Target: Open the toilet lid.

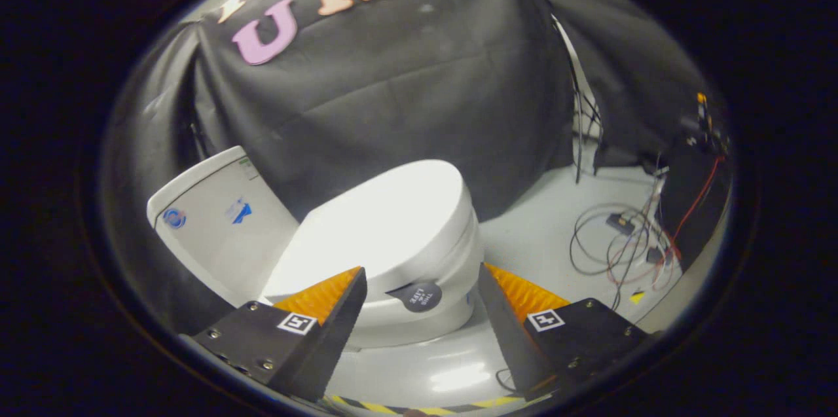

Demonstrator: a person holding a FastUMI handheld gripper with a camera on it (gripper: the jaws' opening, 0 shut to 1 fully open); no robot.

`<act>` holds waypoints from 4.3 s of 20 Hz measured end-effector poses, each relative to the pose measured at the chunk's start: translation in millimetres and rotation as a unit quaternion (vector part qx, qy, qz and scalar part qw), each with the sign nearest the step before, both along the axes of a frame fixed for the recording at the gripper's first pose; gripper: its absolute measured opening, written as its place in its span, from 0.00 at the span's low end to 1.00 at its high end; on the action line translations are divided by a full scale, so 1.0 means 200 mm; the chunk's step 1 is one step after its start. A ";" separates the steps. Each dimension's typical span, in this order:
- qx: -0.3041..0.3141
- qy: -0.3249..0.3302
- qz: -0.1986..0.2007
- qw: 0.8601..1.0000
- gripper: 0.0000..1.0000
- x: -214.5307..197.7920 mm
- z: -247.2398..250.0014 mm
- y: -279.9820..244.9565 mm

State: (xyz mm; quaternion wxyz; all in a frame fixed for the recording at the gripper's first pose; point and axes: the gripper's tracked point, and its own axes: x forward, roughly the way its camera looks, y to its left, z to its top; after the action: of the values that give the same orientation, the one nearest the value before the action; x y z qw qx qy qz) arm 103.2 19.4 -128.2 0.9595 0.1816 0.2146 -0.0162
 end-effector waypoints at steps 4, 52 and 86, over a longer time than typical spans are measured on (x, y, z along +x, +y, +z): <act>0.078 0.045 -0.035 0.995 0.97 0.06 -0.15 -0.03; 0.185 0.072 0.024 0.980 0.01 0.14 0.11 0.31; 0.000 -0.038 0.093 0.995 0.01 0.10 0.68 0.72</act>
State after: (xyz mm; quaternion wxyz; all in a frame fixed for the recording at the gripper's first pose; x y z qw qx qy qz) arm 123.0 163.3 8.0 0.9643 0.1614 0.1942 0.0795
